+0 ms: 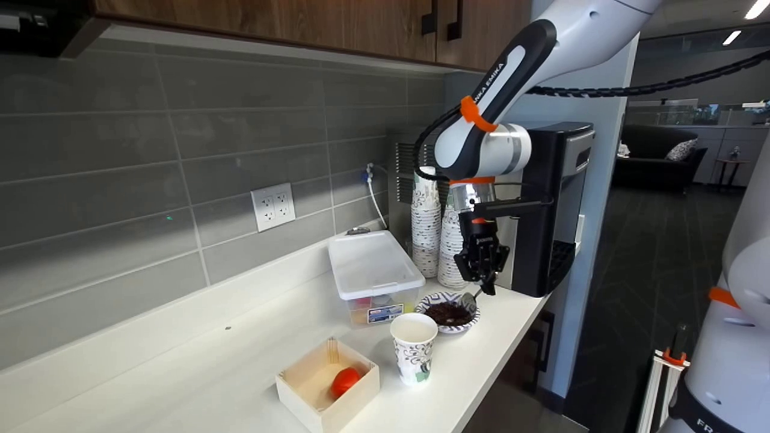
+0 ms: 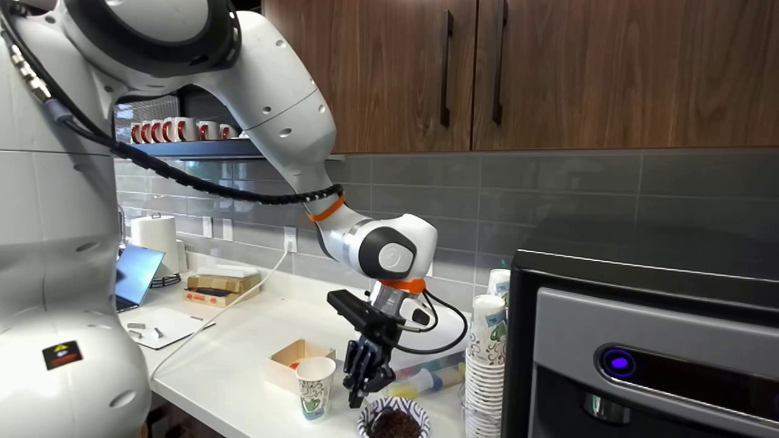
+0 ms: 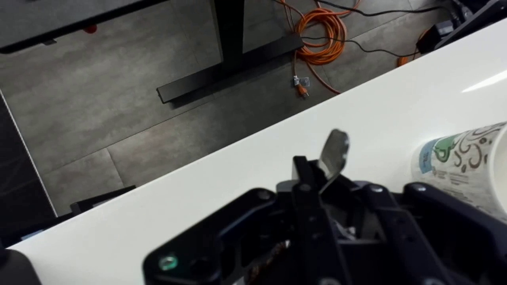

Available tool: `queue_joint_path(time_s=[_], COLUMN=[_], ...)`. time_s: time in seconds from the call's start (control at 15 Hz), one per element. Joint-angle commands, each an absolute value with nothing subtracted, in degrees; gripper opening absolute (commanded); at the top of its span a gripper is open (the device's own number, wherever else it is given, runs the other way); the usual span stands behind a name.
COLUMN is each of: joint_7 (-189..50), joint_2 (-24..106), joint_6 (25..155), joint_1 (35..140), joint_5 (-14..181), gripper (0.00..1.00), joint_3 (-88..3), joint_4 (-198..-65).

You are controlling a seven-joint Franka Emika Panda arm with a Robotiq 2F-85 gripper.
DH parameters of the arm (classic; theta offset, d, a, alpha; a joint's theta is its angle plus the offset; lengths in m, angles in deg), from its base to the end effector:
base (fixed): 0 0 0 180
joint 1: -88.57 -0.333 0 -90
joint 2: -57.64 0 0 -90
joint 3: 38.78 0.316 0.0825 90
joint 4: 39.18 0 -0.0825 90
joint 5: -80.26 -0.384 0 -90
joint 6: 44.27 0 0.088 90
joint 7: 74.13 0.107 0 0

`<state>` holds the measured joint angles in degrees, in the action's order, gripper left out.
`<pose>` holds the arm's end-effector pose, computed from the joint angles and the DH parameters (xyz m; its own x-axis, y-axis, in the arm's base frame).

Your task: Use the silver spatula to stir the contents of the white plate

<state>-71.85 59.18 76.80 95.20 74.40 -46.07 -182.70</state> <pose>0.4086 -0.0961 0.2681 0.8789 -0.3115 -0.3613 -0.3525 -0.9344 -0.0519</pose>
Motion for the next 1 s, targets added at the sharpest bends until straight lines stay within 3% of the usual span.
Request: queue_joint_path(time_s=[0.0, 0.53, 0.93], joint_7=[-66.4, -70.6, -79.9], joint_2=[60.4, 60.5, 61.2], joint_6=[77.0, 91.1, 89.4], joint_1=[96.2, 94.7, 92.7], joint_5=[78.4, 74.8, 63.3], gripper=[0.01, 0.01, 0.01], joint_3=[-46.5, -45.0, -43.4], joint_4=[-182.0, -184.7, -185.4])
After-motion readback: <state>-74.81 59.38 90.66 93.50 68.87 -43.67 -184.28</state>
